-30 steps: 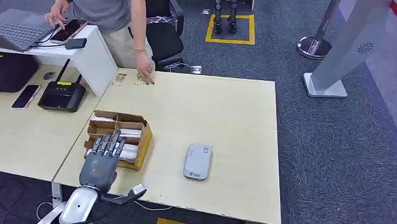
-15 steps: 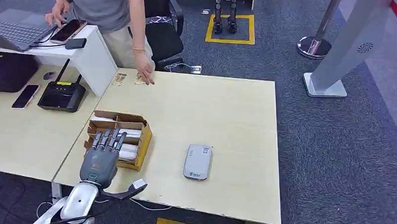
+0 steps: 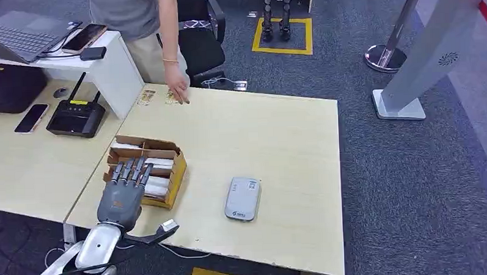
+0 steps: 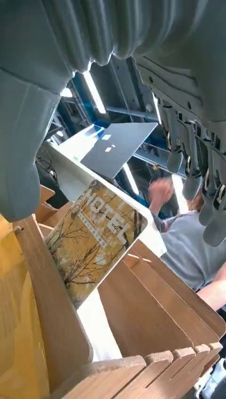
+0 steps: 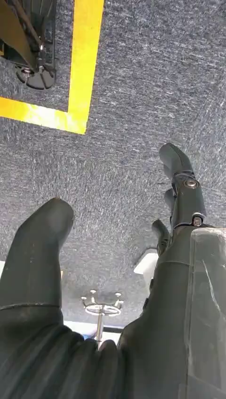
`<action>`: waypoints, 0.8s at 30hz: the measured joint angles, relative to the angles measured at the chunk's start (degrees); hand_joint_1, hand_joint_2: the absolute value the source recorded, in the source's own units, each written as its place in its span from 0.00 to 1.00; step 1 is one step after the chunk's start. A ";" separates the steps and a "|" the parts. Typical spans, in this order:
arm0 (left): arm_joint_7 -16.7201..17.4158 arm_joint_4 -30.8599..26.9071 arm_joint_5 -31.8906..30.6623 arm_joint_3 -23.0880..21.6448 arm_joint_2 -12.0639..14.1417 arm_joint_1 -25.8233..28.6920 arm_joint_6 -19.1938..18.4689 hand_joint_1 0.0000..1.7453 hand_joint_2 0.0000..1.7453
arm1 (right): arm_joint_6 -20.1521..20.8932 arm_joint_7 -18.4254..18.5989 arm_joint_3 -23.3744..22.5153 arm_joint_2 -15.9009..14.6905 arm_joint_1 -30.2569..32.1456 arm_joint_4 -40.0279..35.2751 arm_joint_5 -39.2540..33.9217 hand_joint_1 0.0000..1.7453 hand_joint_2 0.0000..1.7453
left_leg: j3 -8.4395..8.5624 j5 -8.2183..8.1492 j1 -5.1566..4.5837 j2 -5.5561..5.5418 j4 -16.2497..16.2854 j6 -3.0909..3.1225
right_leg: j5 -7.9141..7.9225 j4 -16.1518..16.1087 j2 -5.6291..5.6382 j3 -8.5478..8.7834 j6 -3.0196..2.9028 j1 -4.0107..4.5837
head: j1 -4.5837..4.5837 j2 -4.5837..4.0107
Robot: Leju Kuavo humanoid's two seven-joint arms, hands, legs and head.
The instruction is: Pass the card to the sensor for recognition and then transmit it.
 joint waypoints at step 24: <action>-3.23 0.46 -0.02 0.02 -1.40 0.31 -1.03 1.00 1.00 | -0.17 0.02 0.00 0.04 0.02 0.00 -0.68 0.00 1.00 | 0.00 0.00 0.00 0.00 0.00 0.00 | 0.00 0.00 0.00 0.00 0.00 0.00 | 0.00 0.00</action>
